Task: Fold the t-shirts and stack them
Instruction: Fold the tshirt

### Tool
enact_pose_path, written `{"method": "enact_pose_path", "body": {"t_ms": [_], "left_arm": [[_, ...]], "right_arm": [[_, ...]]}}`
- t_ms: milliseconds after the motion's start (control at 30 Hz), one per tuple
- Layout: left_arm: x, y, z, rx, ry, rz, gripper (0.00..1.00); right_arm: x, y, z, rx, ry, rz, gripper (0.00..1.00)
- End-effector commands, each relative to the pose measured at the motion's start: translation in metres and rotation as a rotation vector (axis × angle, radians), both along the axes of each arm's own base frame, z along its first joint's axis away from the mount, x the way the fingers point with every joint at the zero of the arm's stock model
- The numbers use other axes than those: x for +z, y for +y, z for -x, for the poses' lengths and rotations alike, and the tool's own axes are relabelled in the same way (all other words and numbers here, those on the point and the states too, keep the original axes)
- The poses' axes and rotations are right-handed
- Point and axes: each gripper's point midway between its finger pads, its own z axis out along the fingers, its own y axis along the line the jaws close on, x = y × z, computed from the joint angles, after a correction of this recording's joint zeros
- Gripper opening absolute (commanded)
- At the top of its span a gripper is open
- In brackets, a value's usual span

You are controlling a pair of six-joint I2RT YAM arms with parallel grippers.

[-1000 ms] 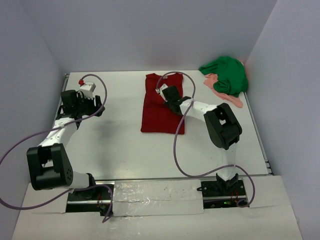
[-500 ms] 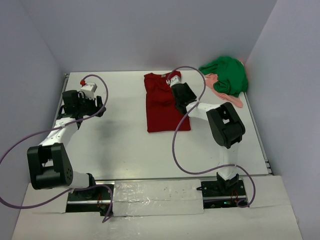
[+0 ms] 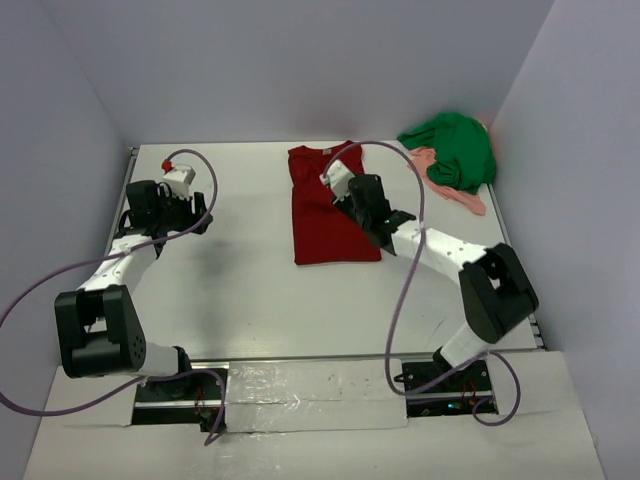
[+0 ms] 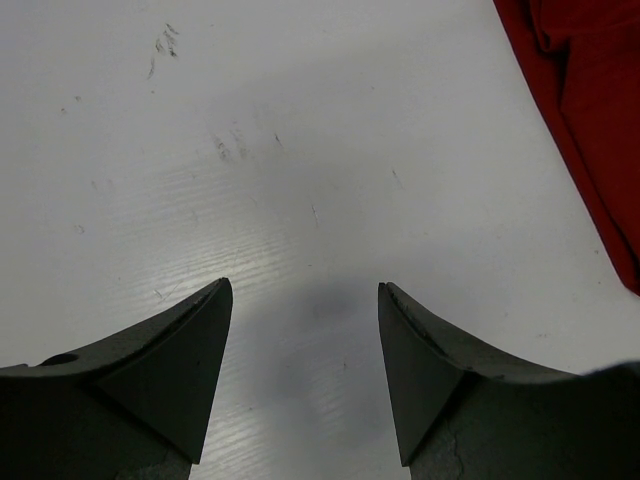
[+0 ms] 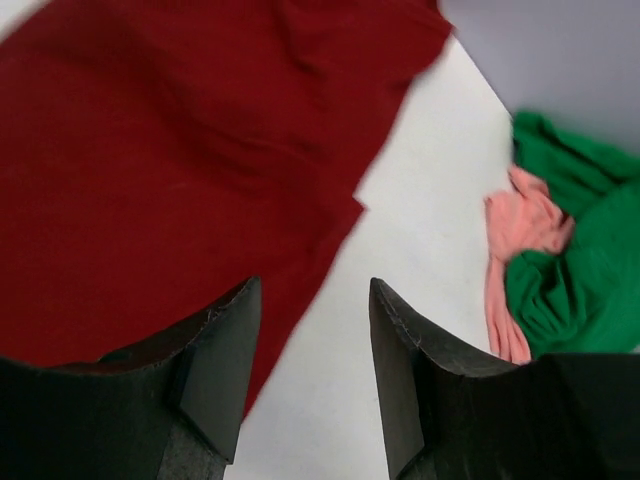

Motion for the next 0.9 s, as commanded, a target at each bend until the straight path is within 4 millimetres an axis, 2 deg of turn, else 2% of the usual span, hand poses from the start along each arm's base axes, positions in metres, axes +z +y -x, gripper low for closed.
{"method": "enact_pose_path", "body": {"t_ms": [0, 33, 67, 133, 200, 267, 400, 500, 867], "left_arm": [[0.005, -0.002, -0.003, -0.010, -0.031, -0.015, 0.69], [0.005, -0.002, -0.003, -0.011, -0.031, -0.015, 0.70], [0.006, -0.003, -0.003, -0.013, -0.035, -0.015, 0.70], [0.006, -0.002, -0.003, -0.010, -0.037, -0.019, 0.69], [0.007, -0.002, -0.003, -0.008, -0.039, -0.022, 0.70], [0.010, -0.002, -0.002, -0.009, -0.045, -0.022, 0.70], [0.014, -0.001, -0.001, -0.005, -0.061, -0.027, 0.70], [0.016, -0.001, -0.001, -0.004, -0.066, -0.030, 0.70], [0.017, 0.001, -0.003, 0.002, -0.074, -0.039, 0.70]], "right_arm": [[-0.012, 0.032, 0.046, 0.214, 0.050, 0.086, 0.54], [-0.018, 0.042, 0.062, 0.264, 0.067, 0.122, 0.54], [-0.032, 0.042, 0.076, 0.291, 0.094, 0.157, 0.54], [-0.046, 0.051, 0.094, 0.338, 0.093, 0.230, 0.54], [-0.068, 0.051, 0.105, 0.363, 0.108, 0.301, 0.54], [-0.082, 0.048, 0.112, 0.363, 0.099, 0.354, 0.54], [-0.102, 0.041, 0.114, 0.370, 0.092, 0.454, 0.54], [-0.109, 0.039, 0.112, 0.369, 0.068, 0.493, 0.54], [-0.120, 0.057, 0.110, 0.378, 0.000, 0.497, 0.52]]}}
